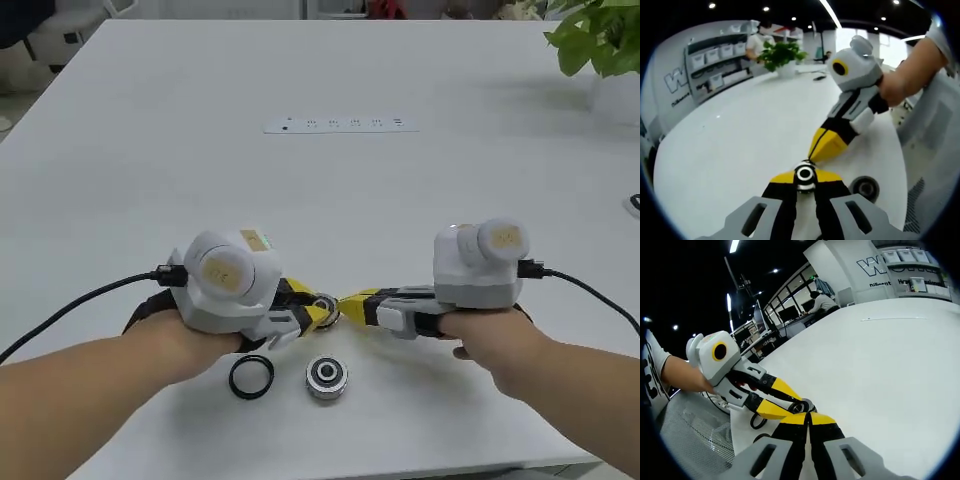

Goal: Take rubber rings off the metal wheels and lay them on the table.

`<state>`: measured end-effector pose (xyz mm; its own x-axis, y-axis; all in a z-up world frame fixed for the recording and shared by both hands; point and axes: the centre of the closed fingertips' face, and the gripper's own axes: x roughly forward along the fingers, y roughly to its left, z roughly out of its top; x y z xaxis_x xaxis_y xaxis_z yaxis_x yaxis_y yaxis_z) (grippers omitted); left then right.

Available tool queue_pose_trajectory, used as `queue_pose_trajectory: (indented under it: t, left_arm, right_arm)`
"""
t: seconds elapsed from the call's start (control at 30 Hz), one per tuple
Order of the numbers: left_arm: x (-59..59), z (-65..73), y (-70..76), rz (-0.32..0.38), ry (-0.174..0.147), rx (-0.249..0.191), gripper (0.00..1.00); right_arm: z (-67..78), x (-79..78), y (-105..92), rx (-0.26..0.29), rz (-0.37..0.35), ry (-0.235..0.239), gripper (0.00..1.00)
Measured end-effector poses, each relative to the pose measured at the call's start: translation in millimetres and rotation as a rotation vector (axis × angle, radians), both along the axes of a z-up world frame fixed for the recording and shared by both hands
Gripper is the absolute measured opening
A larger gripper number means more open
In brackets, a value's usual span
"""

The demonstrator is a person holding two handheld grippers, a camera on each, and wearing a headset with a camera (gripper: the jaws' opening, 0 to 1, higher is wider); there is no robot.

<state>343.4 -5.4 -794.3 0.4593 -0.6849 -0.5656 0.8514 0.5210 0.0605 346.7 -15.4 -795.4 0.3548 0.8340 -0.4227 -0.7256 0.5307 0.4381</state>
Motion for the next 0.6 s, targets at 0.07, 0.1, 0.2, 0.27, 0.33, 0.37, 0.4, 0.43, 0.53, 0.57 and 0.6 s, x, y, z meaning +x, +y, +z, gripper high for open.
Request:
queue_pose_trajectory:
  t: [0.07, 0.1, 0.2, 0.27, 0.33, 0.37, 0.4, 0.43, 0.53, 0.57, 0.6]
  left_arm:
    - [0.2, 0.0, -0.1, 0.001, -0.002, 0.002, 0.12]
    - [0.4, 0.0, -0.1, 0.002, -0.002, 0.003, 0.12]
    - [0.6, -0.1, -0.4, 0.004, 0.000, 0.009, 0.12]
    - [0.8, -0.5, -0.7, 0.001, 0.003, 0.018, 0.12]
    - [0.3, -0.3, -1.1, -0.003, 0.006, 0.023, 0.12]
    - [0.2, -0.4, -1.1, -0.003, 0.008, 0.023, 0.12]
    - [0.3, -0.6, -1.0, -0.002, 0.009, 0.024, 0.12]
    - [0.3, -0.6, -0.9, -0.002, 0.008, 0.024, 0.12]
    - [0.1, -0.5, -0.8, 0.001, 0.009, 0.017, 0.12]
    - [0.0, -0.4, -0.9, 0.001, 0.009, 0.017, 0.12]
    - [-0.3, -0.4, -0.9, 0.001, 0.009, 0.018, 0.12]
  right_arm:
    - [0.4, -0.4, 0.3, 0.003, -0.003, 0.008, 0.00]
    - [0.6, -0.5, 0.3, 0.002, -0.002, 0.007, 0.00]
    - [1.5, -1.8, 1.5, -0.005, 0.007, 0.000, 0.00]
    - [2.3, -3.6, 2.9, 0.000, 0.013, 0.005, 0.00]
    - [2.4, -4.7, 3.5, 0.002, 0.017, 0.004, 0.00]
    - [2.6, -5.2, 3.6, 0.001, 0.020, 0.003, 0.00]
    - [2.7, -5.2, 3.3, 0.002, 0.020, 0.003, 0.00]
    - [2.7, -5.4, 3.2, 0.002, 0.019, 0.004, 0.00]
    - [2.9, -6.0, 3.2, 0.005, 0.021, 0.005, 0.00]
    - [3.1, -6.3, 3.3, 0.006, 0.025, 0.003, 0.00]
    - [3.2, -6.5, 3.3, 0.007, 0.026, 0.003, 0.00]
